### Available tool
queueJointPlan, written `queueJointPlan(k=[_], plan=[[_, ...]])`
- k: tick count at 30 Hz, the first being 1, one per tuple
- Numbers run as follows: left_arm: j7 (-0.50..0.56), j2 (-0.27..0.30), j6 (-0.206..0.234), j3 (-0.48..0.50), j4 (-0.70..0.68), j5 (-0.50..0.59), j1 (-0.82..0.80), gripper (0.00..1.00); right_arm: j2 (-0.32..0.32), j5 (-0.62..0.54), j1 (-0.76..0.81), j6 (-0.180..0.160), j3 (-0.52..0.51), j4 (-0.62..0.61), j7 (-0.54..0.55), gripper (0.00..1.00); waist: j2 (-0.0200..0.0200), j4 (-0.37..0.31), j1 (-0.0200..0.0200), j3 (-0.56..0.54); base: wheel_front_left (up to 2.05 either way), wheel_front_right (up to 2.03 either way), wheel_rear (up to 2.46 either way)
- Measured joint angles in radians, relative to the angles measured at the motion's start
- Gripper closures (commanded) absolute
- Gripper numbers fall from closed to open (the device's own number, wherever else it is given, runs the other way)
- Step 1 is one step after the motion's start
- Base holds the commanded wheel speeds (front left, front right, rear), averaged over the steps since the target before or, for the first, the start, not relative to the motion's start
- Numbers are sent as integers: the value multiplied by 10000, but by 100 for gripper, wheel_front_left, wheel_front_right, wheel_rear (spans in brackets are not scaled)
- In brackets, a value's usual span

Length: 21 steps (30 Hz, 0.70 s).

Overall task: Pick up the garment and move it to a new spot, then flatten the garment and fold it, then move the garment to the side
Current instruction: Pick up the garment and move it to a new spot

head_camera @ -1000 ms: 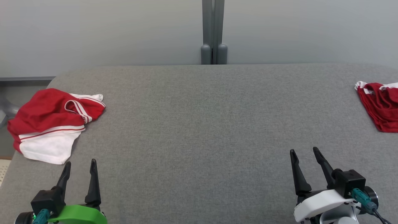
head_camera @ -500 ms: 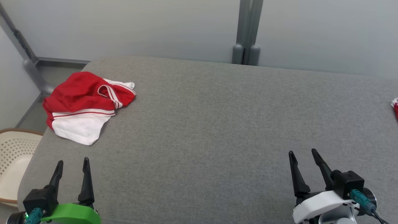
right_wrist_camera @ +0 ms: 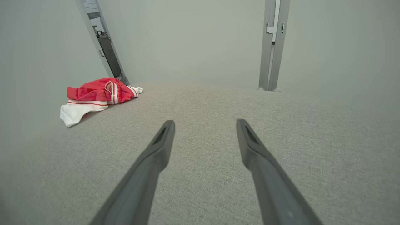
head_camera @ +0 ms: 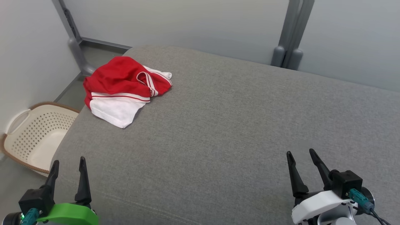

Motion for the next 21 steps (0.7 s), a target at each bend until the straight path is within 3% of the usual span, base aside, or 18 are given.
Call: queueJointPlan(k=[11, 21], plan=[[2, 84, 96, 119, -52, -115, 44, 0, 4, -6, -208, 0, 140, 140, -29, 0, 0, 925, 0, 113, 0, 0, 0], [-96, 134, 247, 355, -263, -249, 291, 0, 8, -50, -638, 0, 428, 422, -25, 0, 0, 1106, 0, 376, 0, 0, 0]])
